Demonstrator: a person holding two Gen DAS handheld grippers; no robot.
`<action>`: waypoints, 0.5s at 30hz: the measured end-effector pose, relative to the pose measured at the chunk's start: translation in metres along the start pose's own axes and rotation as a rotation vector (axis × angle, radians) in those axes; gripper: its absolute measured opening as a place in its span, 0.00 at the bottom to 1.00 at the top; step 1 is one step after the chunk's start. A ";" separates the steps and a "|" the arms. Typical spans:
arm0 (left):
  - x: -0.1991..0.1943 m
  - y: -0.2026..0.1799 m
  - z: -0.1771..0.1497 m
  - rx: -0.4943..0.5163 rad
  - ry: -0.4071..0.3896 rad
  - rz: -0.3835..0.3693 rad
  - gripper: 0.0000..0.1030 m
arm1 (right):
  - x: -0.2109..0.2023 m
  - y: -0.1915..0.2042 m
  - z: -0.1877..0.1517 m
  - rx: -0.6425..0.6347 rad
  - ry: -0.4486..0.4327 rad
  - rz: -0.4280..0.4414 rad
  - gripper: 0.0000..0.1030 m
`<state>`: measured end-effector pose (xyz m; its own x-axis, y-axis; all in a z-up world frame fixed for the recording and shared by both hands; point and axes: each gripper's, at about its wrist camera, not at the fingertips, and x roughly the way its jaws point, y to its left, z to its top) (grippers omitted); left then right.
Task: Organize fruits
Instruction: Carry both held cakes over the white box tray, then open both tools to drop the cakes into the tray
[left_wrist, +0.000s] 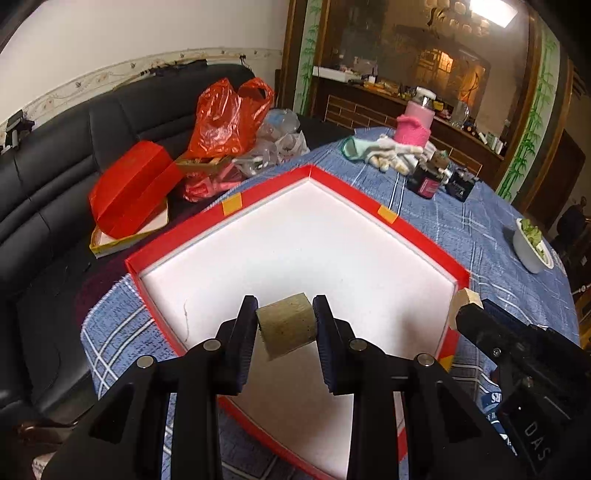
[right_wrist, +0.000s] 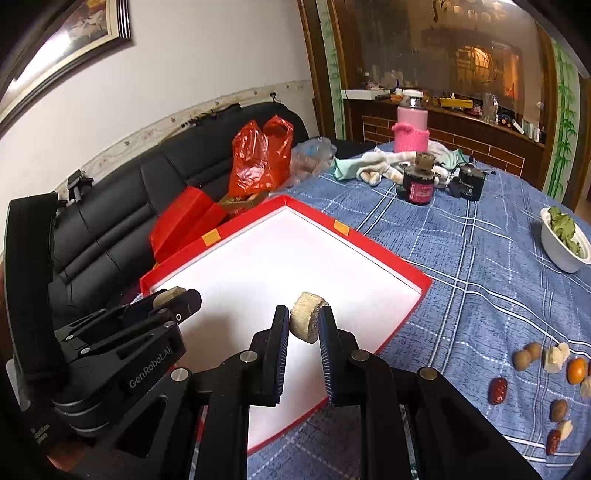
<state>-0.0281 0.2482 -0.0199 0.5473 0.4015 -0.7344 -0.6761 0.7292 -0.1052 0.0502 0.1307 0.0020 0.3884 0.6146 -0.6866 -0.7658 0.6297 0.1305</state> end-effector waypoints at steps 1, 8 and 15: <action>0.002 -0.001 0.000 0.004 0.004 0.005 0.28 | 0.005 0.000 0.000 0.000 0.008 -0.002 0.15; 0.017 -0.005 0.004 0.015 0.032 0.021 0.28 | 0.031 -0.008 0.001 0.005 0.061 -0.018 0.15; 0.030 -0.008 0.004 0.028 0.070 0.029 0.28 | 0.049 -0.013 0.000 0.004 0.105 -0.026 0.15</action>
<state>-0.0043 0.2561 -0.0382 0.4912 0.3832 -0.7822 -0.6762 0.7338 -0.0651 0.0789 0.1530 -0.0334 0.3522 0.5451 -0.7608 -0.7539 0.6469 0.1145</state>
